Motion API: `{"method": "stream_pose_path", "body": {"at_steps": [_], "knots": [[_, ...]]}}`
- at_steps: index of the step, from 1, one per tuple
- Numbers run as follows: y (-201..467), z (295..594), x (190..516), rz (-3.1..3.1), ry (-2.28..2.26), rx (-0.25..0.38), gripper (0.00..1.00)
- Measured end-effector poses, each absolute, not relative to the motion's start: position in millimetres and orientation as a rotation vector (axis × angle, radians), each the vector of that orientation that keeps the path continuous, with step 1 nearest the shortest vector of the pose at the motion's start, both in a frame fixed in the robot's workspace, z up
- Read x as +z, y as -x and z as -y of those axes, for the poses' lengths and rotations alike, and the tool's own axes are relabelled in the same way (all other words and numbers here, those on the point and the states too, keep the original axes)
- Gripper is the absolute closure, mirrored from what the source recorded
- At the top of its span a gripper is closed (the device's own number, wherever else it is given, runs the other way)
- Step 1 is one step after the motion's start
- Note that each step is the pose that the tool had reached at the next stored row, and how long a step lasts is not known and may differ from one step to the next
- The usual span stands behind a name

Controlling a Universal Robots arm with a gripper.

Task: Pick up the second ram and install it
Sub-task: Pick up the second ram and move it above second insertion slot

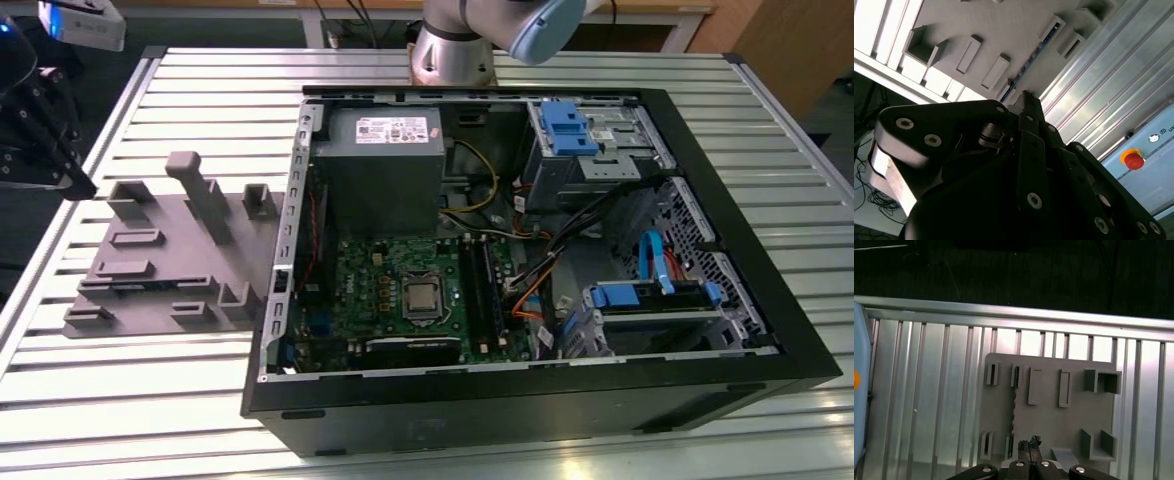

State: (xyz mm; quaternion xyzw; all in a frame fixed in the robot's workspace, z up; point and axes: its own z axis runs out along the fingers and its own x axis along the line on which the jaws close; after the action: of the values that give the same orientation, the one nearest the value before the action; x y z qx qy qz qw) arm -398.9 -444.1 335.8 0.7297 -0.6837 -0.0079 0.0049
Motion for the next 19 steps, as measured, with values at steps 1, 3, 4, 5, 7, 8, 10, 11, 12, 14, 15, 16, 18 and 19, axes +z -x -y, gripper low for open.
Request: {"method": "stream_pose_path", "body": {"at_steps": [1,3,4,5,7,8,10,11,12,14,15,16,18,19], "knots": [[398.9,444.2,335.3,2.141,-2.286,-0.025,0.89],[398.9,444.4,334.4,2.139,-2.287,-0.025,0.89],[398.9,444.5,333.9,2.139,-2.288,-0.025,0.89],[398.9,444.6,333.4,2.138,-2.288,-0.025,0.89],[398.9,444.8,332.4,2.137,-2.289,-0.025,0.89],[398.9,444.9,332.0,2.136,-2.29,-0.025,0.89],[398.9,445.1,330.9,2.135,-2.291,-0.025,0.89],[398.9,445.2,330.4,2.134,-2.292,-0.025,0.89],[398.9,445.3,329.8,2.133,-2.292,-0.025,0.89],[398.9,445.5,328.8,2.132,-2.293,-0.025,0.89],[398.9,445.6,328.3,2.131,-2.294,-0.025,0.89],[398.9,445.7,327.8,2.131,-2.294,-0.025,0.89],[398.9,445.8,326.9,2.13,-2.296,-0.025,0.89],[398.9,445.9,326.4,2.129,-2.296,-0.025,0.89]]}}
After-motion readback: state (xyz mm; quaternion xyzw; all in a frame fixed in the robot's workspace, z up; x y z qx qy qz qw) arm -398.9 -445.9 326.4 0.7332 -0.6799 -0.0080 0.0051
